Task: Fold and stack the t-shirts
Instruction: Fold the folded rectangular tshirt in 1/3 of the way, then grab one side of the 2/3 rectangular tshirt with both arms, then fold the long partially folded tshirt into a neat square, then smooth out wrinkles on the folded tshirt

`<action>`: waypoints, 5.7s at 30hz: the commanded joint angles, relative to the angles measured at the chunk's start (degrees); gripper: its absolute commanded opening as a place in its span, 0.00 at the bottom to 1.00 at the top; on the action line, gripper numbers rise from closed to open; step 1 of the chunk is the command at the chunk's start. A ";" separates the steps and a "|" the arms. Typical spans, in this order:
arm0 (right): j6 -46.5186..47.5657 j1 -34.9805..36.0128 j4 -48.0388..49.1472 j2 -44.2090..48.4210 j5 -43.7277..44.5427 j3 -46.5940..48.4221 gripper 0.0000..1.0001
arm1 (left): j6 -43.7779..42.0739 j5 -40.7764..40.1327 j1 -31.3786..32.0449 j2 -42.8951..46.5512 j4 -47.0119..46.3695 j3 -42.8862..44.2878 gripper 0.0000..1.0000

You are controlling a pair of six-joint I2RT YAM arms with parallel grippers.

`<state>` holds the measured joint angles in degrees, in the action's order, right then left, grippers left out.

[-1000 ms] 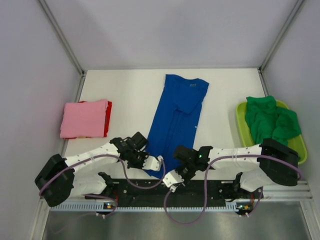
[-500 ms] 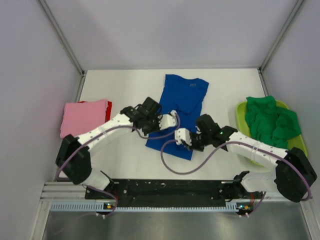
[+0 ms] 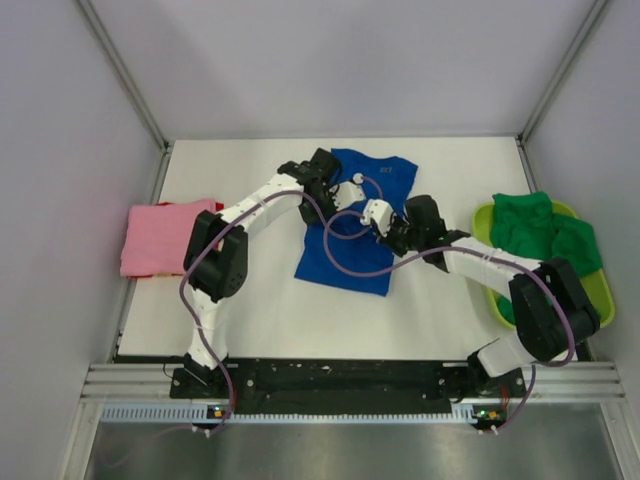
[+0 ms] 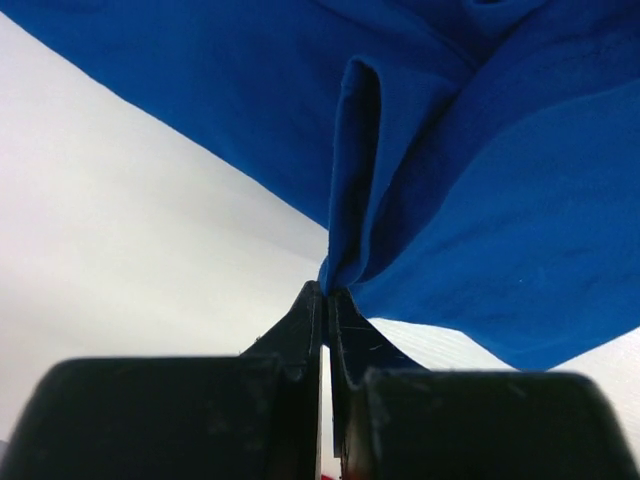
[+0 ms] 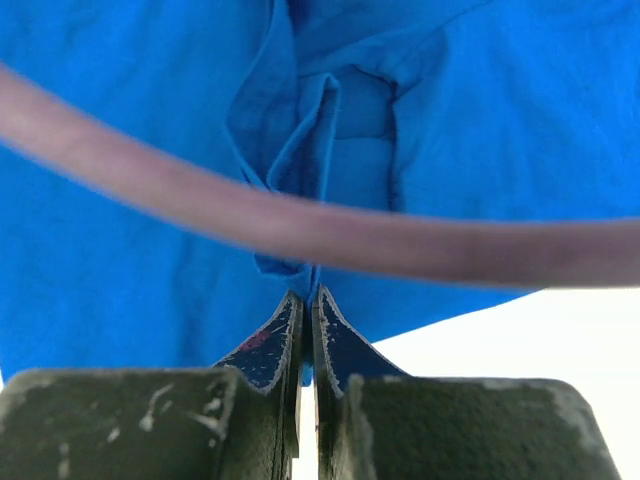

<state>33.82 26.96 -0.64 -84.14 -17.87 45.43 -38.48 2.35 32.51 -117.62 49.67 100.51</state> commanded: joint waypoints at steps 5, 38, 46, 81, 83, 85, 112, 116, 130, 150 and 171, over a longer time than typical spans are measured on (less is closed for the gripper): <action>-2.71 -2.79 5.39 -4.19 3.80 3.52 0.00 | -0.63 -1.82 0.27 -3.22 -2.56 3.73 0.00; 23.65 4.76 -14.11 13.83 -7.36 -7.55 0.69 | -26.28 23.05 -2.37 22.86 -14.42 -31.04 0.59; 25.77 8.02 -16.76 5.48 -0.51 -5.79 0.65 | -28.41 22.44 -0.52 24.29 -20.83 -40.30 0.58; 15.66 28.06 -58.59 31.93 -7.61 5.19 0.00 | -16.64 18.65 10.38 40.98 27.93 -33.74 0.00; 14.96 28.06 -58.68 32.81 -7.62 5.81 0.00 | -14.71 18.48 10.38 41.16 28.03 -29.69 0.00; 12.95 26.49 -57.90 32.29 -6.05 6.42 0.00 | -12.25 16.91 10.12 40.28 26.02 -25.65 0.00; -7.54 -7.36 -33.47 16.73 4.68 10.56 0.00 | 1.48 -6.20 2.82 4.16 0.45 10.85 0.00; -8.25 -8.94 -28.46 12.96 6.52 8.72 0.00 | 1.22 -8.24 2.91 0.83 -4.84 10.94 0.00; -11.93 -10.88 -15.45 -0.40 17.60 6.69 0.00 | 1.83 -7.88 2.91 -10.60 -12.93 14.62 0.02; -36.08 -13.07 -21.76 -4.29 25.79 15.75 0.42 | 7.54 -8.17 0.71 -6.58 -16.46 15.43 0.54; -53.69 -15.45 -21.94 -29.59 9.52 34.62 0.08 | 13.69 -0.15 0.62 12.86 -13.99 -16.75 0.55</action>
<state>-19.29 11.86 -22.94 -110.06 -7.99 72.77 -26.41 1.91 33.15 -107.72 35.83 84.62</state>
